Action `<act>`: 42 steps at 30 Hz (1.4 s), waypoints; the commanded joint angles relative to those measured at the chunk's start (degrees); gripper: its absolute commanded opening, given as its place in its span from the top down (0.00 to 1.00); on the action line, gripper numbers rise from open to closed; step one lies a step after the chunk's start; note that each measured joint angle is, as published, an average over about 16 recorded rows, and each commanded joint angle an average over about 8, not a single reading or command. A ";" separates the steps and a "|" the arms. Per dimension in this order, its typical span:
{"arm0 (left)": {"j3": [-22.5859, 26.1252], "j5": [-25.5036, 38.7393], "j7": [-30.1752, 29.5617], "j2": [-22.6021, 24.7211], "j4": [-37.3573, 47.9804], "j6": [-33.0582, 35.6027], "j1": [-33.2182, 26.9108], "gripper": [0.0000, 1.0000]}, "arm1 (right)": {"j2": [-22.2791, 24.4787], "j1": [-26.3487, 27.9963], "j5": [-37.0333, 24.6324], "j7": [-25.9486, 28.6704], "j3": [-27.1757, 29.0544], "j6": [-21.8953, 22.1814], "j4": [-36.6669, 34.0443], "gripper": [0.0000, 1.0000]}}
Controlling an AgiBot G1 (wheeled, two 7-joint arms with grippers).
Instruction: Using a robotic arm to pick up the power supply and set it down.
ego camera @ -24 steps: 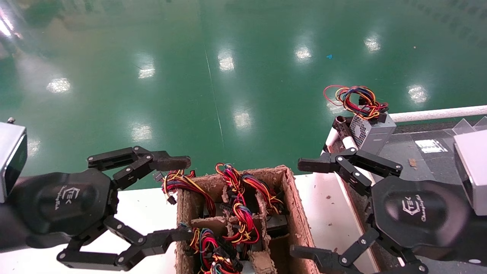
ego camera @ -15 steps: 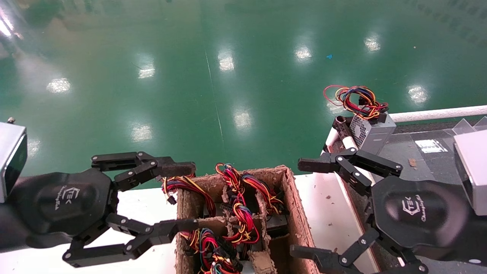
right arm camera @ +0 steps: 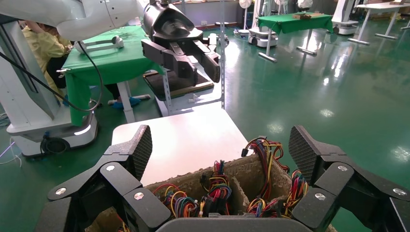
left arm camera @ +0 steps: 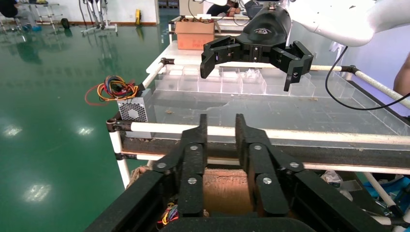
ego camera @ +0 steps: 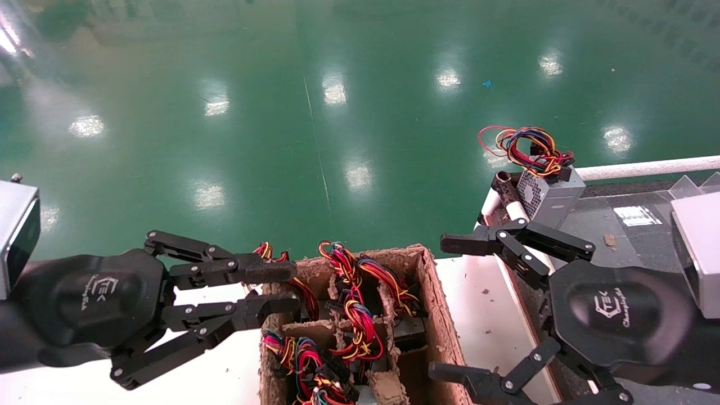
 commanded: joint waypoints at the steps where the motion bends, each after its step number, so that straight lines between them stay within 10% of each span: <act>1: 0.00 0.00 0.00 0.00 0.00 0.00 0.00 1.00 | 0.00 0.00 0.00 0.00 0.00 0.00 0.00 0.00; 11: 0.00 0.00 0.00 0.00 0.00 0.00 0.00 0.96 | 0.00 0.00 0.00 0.00 0.00 0.00 0.00 0.00; 19: 0.00 0.00 0.00 0.00 0.00 0.00 0.00 0.00 | 0.00 0.00 0.01 0.00 0.00 -0.02 0.00 0.00; 42: 0.02 -0.01 0.01 0.00 0.02 0.00 -0.01 0.00 | -5.04 6.60 -15.20 1.49 -6.62 5.26 -4.45 0.00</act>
